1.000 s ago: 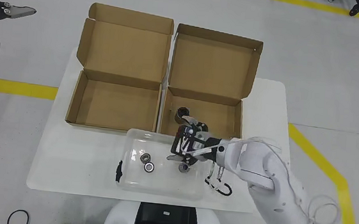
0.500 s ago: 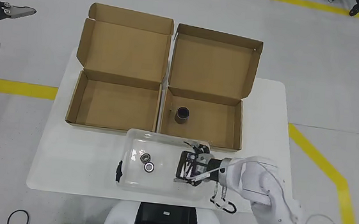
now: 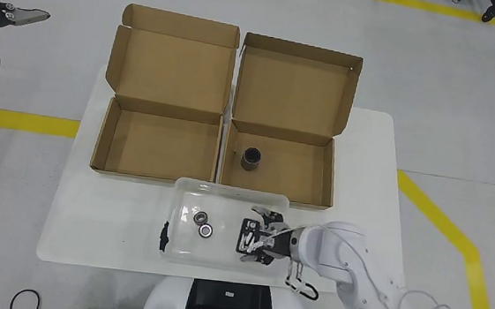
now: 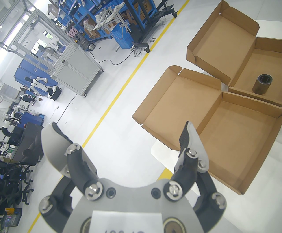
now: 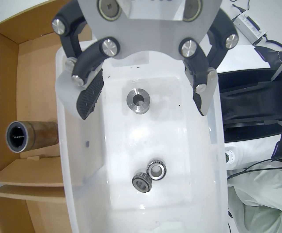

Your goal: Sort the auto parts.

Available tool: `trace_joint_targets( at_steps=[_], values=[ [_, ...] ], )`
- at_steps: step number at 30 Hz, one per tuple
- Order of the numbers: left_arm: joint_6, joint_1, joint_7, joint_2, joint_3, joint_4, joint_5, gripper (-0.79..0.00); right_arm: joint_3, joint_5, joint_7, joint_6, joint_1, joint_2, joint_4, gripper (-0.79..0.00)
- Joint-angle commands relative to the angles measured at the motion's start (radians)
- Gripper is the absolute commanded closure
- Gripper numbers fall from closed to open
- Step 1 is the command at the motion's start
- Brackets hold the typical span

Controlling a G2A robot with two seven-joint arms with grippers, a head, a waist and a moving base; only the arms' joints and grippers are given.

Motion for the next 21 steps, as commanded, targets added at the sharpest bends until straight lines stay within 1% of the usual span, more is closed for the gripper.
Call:
trace_joint_targets(
  at_steps=[1, 13, 19, 21],
  values=[
    [0.0, 0.0, 0.0, 0.0, 0.0, 0.0, 0.0, -0.785, -0.013, 0.006, 0.018, 0.019, 0.011, -0.002, 0.021, -0.785],
    [0.0, 0.0, 0.0, 0.0, 0.0, 0.0, 0.0, -0.785, -0.125, 0.044, 0.132, 0.14, 0.123, -0.029, 0.135, -0.779],
    [0.0, 0.0, 0.0, 0.0, 0.0, 0.0, 0.0, -0.785, -0.171, 0.072, 0.201, 0.191, 0.167, -0.043, 0.164, -0.745],
    [0.0, 0.0, 0.0, 0.0, 0.0, 0.0, 0.0, -0.785, -0.18, 0.08, 0.218, 0.204, 0.175, -0.045, 0.174, -0.686]
  ],
)
